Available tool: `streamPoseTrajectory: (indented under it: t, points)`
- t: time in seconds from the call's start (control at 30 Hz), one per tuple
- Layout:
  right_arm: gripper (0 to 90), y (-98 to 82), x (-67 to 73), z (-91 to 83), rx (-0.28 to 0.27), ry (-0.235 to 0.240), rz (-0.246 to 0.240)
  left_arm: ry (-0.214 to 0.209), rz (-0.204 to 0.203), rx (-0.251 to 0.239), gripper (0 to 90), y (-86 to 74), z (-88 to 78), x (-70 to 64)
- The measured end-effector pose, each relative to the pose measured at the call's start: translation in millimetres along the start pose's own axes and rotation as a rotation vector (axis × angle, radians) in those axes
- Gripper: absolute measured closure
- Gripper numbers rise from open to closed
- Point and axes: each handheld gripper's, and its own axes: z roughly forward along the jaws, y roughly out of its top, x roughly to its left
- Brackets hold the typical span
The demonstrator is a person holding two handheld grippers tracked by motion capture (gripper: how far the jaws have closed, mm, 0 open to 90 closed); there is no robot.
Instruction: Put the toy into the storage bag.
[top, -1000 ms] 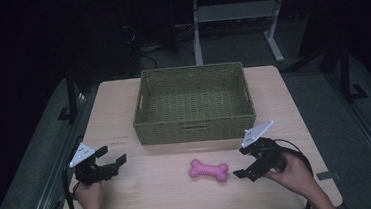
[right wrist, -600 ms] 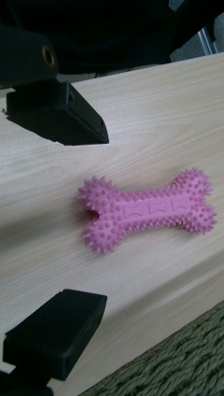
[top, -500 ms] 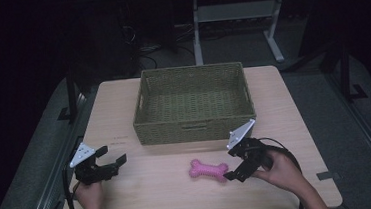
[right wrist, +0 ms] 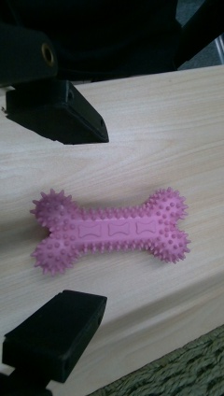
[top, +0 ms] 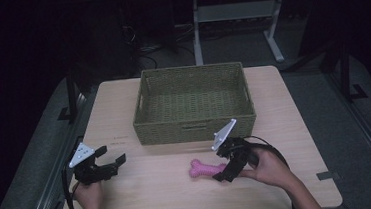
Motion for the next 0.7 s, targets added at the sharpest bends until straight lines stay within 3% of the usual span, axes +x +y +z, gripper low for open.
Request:
streamPoseTrajectory:
  t: [0.7]
  points:
    - [29.3,16.8,-4.5,33.8,0.092,0.010,-0.048,-0.001,-0.008,-0.007,13.6,-0.2,-0.8,1.3]
